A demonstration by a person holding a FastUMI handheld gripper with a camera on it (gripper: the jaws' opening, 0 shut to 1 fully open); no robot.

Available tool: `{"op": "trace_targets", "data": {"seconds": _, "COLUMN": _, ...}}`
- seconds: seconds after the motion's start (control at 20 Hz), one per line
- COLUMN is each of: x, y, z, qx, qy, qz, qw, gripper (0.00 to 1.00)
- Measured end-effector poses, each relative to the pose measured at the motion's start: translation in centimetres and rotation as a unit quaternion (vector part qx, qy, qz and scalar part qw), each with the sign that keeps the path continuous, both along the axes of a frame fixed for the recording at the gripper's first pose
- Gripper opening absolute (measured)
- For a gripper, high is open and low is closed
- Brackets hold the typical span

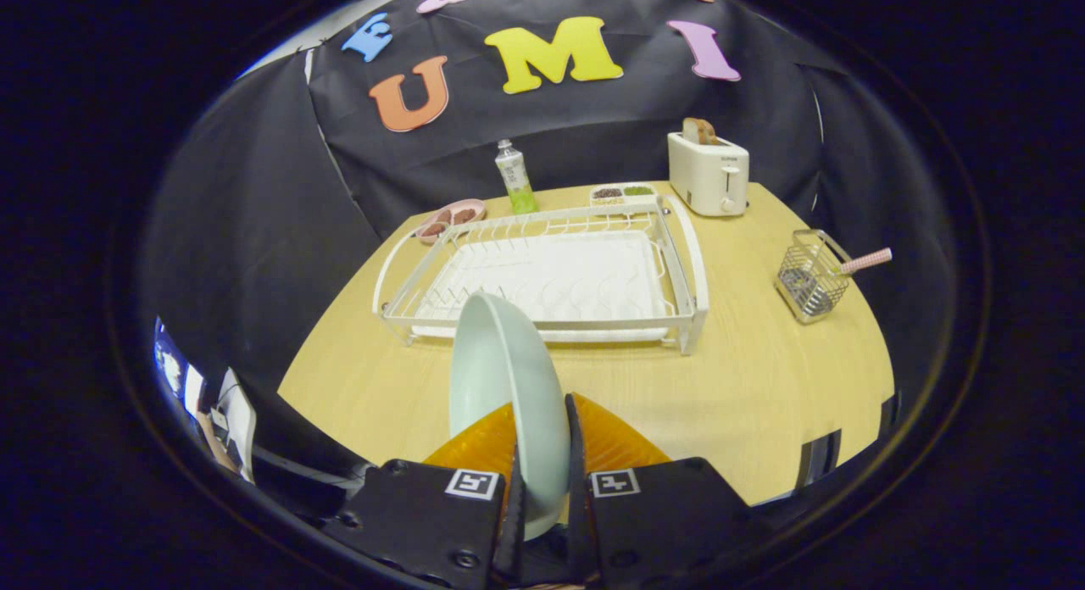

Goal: Take the plate from the dish rack, then take the spoon from the basket and place it into the plate.

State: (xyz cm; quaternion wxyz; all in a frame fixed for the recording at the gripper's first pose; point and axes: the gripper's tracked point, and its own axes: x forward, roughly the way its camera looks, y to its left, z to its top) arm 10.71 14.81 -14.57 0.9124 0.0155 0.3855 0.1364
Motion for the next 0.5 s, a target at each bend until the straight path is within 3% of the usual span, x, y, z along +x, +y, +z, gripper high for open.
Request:
{"op": "trace_targets", "data": {"seconds": 0.25, "x": 1.2, "y": -1.7, "z": -4.6, "qx": 0.072, "qy": 0.034, "qz": -0.012, "qw": 0.997, "gripper": 0.29}}
{"op": "trace_targets", "data": {"seconds": 0.5, "x": 2.4, "y": -3.4, "z": -7.9, "qx": 0.127, "qy": 0.06, "qz": -0.031, "qw": 0.99, "gripper": 0.41}}
